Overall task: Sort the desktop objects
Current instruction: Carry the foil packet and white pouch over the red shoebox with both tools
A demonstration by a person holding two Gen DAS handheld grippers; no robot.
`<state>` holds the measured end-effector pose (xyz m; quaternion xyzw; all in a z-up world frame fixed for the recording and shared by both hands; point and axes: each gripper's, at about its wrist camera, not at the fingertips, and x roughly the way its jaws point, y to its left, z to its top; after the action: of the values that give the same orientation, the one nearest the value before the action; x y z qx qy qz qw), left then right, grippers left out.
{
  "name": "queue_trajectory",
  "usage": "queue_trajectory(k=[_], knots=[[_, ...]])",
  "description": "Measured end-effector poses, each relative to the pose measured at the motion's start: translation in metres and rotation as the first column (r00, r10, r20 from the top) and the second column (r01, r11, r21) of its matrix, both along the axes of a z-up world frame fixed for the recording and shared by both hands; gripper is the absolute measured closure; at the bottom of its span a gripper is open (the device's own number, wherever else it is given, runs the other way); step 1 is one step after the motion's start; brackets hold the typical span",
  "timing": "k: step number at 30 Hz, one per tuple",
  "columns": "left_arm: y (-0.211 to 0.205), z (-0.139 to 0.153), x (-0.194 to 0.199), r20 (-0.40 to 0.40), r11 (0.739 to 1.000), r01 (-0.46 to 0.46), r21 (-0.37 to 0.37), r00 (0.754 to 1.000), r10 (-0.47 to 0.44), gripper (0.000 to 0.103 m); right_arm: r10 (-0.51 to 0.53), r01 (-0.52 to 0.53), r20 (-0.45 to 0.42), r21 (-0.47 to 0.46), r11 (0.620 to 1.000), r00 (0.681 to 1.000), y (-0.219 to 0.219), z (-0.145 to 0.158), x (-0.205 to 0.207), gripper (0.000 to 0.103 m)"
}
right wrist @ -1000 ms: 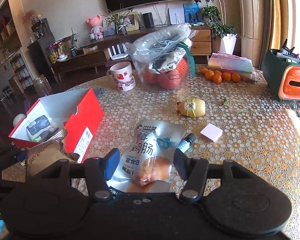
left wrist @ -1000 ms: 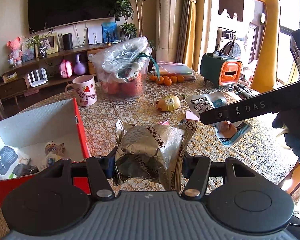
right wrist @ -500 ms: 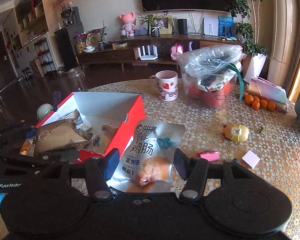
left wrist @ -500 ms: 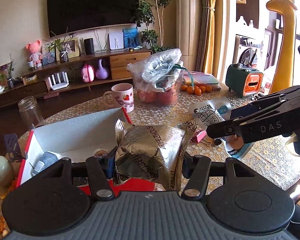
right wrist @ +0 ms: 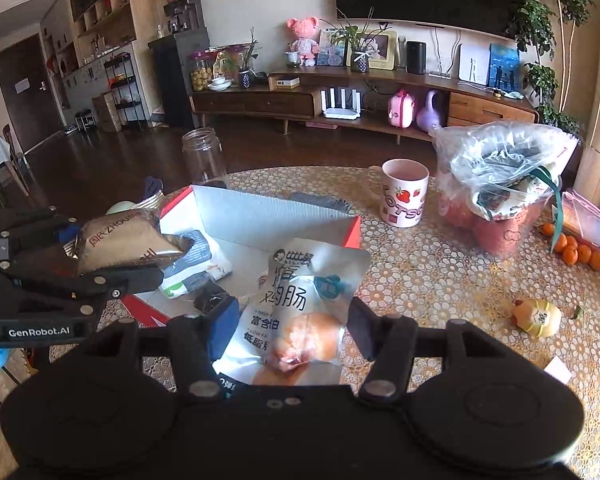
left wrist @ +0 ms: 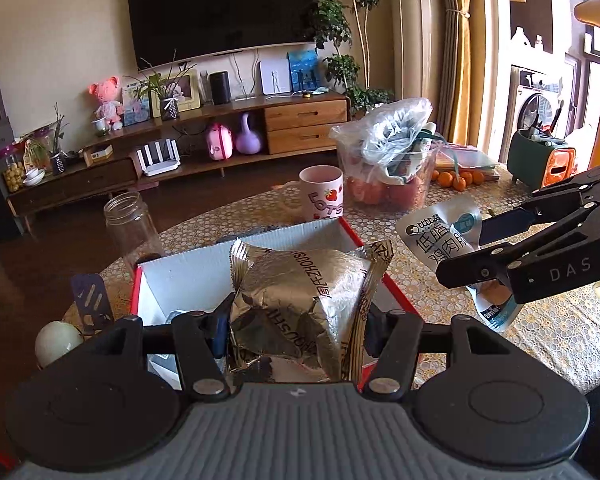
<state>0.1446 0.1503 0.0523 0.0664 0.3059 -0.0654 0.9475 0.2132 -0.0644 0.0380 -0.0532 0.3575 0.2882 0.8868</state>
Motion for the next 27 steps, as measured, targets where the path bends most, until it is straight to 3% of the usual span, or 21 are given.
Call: queue_trajectory(k=[16, 27], knots=[[0.049, -0.034, 0.078, -0.125, 0.996, -0.074, 0.053, 0.989, 0.080, 0.044, 0.058, -0.058, -0.020, -0.037, 0.998, 0.998, 0.066, -0.030, 0.041, 0.044], [0.056, -0.062, 0.120, -0.208, 0.994, -0.065, 0.087, 0.975, 0.082, 0.044, 0.081, -0.086, -0.068, -0.081, 0.993, 0.994, 0.098, -0.064, 0.056, 0.044]])
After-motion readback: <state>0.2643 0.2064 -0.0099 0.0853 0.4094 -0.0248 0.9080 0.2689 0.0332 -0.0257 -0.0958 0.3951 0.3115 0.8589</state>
